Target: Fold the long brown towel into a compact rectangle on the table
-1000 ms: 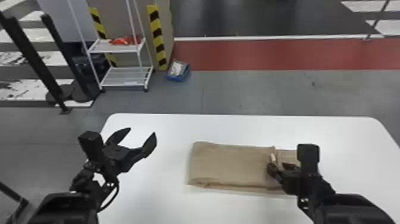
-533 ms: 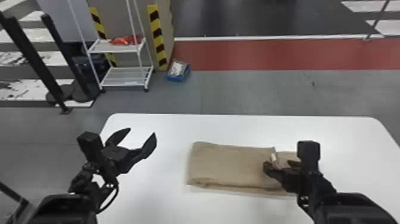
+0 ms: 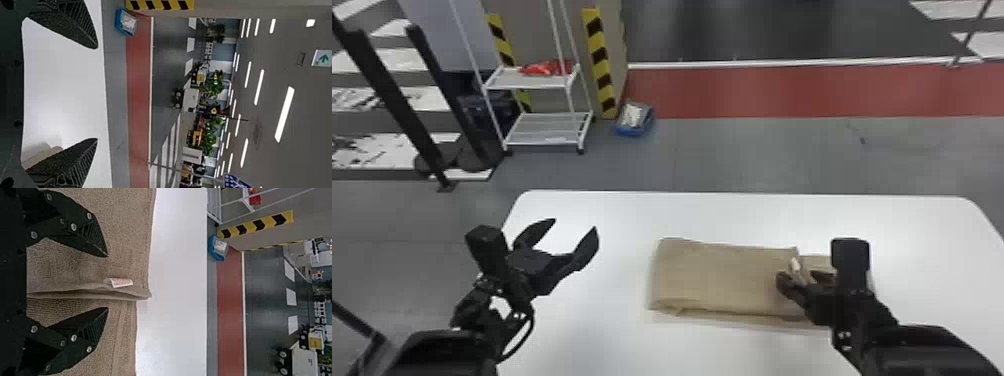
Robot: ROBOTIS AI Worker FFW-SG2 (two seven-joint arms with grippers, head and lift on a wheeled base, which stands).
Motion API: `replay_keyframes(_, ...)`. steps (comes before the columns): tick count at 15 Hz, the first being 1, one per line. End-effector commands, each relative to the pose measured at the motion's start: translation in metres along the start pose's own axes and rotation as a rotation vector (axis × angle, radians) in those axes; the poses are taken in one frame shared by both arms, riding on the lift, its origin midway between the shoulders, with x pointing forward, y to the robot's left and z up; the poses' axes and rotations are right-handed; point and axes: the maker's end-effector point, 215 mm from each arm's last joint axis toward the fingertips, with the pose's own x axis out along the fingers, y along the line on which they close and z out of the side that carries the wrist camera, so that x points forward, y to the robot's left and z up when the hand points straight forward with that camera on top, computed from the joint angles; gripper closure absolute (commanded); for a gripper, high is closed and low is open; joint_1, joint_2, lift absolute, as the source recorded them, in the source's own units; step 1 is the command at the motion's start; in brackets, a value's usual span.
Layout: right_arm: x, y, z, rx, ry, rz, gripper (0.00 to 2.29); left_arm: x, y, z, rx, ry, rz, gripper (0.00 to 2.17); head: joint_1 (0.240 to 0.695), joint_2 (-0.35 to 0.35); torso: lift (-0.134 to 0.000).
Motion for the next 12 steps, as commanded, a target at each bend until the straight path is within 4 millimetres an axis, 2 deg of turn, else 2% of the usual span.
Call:
replay_keyframes(1,0.0,-0.0005,-0.002,0.001,0.005,-0.001,0.48,-0.0011,-0.0001,-0.001,-0.002,0.001,-0.001,0.04,0.695,0.093,0.0)
replay_keyframes(5,0.0001,-0.0002,-0.0056,0.002,0.015,0.001,0.53,-0.0011,-0.0019,-0.0002,-0.01,-0.002,-0.009,0.04,0.695,0.092,0.0)
replay_keyframes(7,-0.0002,0.0002,-0.0086,0.006,0.023,0.005,0.68,-0.0013,-0.001,0.0006,-0.016,-0.005,-0.008,0.04,0.695,0.091,0.0)
replay_keyframes(9,-0.0012,0.0006,-0.0078,0.008,0.013,0.008,0.69,-0.0021,0.0004,0.0014,-0.02,-0.008,-0.005,0.04,0.695,0.092,0.0)
replay_keyframes(10,-0.0012,0.0003,-0.0104,0.011,0.02,0.009,0.8,-0.0023,0.0012,0.0017,-0.02,-0.008,-0.003,0.04,0.695,0.094,0.0)
replay_keyframes(12,-0.0019,0.0008,-0.0098,0.017,0.015,0.014,0.82,-0.003,0.0031,0.0034,-0.022,-0.009,-0.001,0.04,0.695,0.095,0.0)
